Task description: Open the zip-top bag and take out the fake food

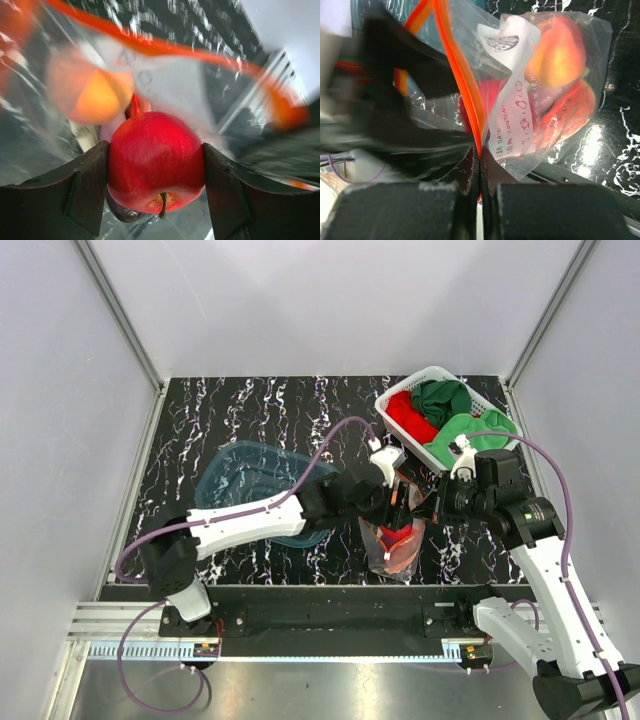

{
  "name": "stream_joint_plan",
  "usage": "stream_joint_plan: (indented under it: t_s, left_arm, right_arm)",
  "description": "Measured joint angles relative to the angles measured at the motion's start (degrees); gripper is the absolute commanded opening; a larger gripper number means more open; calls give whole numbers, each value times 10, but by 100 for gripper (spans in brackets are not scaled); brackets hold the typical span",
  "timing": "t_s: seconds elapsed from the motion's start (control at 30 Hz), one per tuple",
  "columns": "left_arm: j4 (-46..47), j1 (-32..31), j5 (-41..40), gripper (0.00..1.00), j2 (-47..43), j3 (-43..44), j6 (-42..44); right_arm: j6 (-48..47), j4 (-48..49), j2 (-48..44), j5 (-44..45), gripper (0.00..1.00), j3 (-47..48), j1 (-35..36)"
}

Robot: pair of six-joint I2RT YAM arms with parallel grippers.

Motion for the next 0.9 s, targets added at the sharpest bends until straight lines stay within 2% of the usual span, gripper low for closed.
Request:
stream_joint_plan:
  t_s: [0.17,0.47,0.67,0.9]
  left_arm:
    - [-48,6,-30,0,-27,47,38]
    - [-71,6,-25,0,-80,74,72]
    - [-71,1,-44,0,-208,63,88]
    - [-100,33,-133,0,-394,-50,91]
  right_arm:
    - [0,6,-1,3,0,0,0]
    - [0,5,2,14,0,-5,0]
    - [0,5,2,21,0,-8,0]
    - [0,5,-11,22,0,-8,0]
